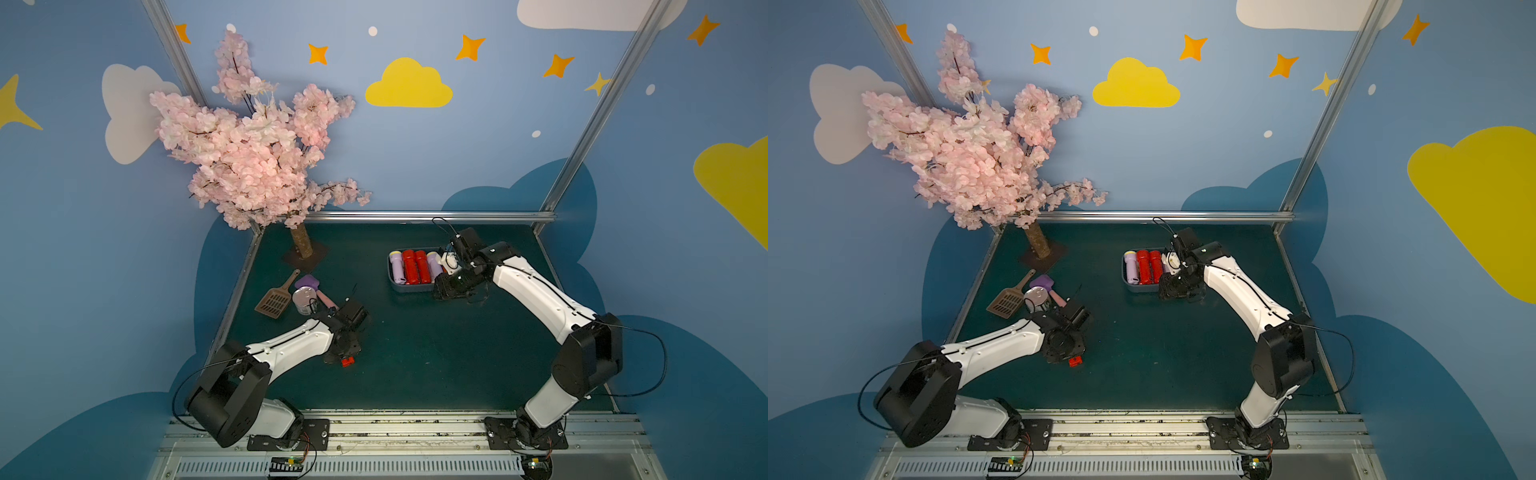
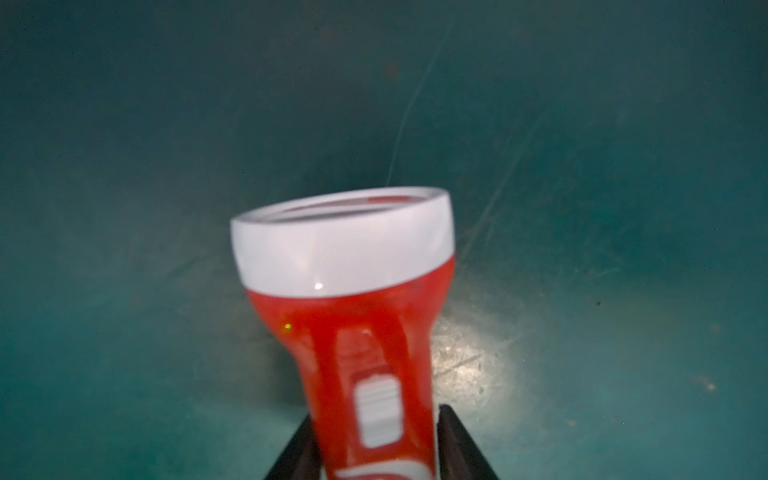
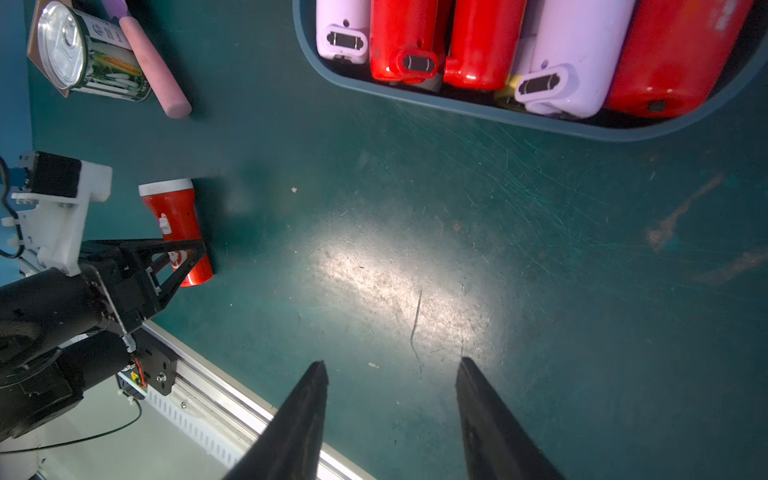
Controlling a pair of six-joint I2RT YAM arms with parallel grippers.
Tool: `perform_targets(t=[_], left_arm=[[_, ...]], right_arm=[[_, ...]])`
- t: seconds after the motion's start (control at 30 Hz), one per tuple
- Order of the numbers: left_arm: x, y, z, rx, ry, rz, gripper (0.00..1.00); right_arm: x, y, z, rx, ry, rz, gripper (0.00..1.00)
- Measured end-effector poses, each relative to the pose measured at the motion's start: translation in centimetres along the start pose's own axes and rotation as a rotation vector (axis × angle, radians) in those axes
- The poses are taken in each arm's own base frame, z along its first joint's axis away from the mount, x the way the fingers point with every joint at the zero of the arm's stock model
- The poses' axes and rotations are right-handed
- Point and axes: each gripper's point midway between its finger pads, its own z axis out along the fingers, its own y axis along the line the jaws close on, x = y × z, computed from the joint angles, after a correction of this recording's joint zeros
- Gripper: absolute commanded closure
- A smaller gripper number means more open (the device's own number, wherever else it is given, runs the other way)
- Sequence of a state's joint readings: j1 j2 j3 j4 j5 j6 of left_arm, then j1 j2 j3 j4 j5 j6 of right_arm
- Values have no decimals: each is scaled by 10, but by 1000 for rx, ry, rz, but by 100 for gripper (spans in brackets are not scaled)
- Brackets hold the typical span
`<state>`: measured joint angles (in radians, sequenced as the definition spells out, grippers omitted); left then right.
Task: Put the flashlights into the storage boxes
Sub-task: Pick up the flashlight from the center of the board.
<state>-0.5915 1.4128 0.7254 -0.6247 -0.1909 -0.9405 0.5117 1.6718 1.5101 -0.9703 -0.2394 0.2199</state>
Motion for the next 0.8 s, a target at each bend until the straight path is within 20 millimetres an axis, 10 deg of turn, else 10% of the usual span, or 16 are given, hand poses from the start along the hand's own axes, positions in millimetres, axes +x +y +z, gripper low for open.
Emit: perform_targets(t=[0.8], left_arm=[[-52,-57,-31,75,-24,175,83]], right_arm=[[-19,-8,2,23,-13,39,49]])
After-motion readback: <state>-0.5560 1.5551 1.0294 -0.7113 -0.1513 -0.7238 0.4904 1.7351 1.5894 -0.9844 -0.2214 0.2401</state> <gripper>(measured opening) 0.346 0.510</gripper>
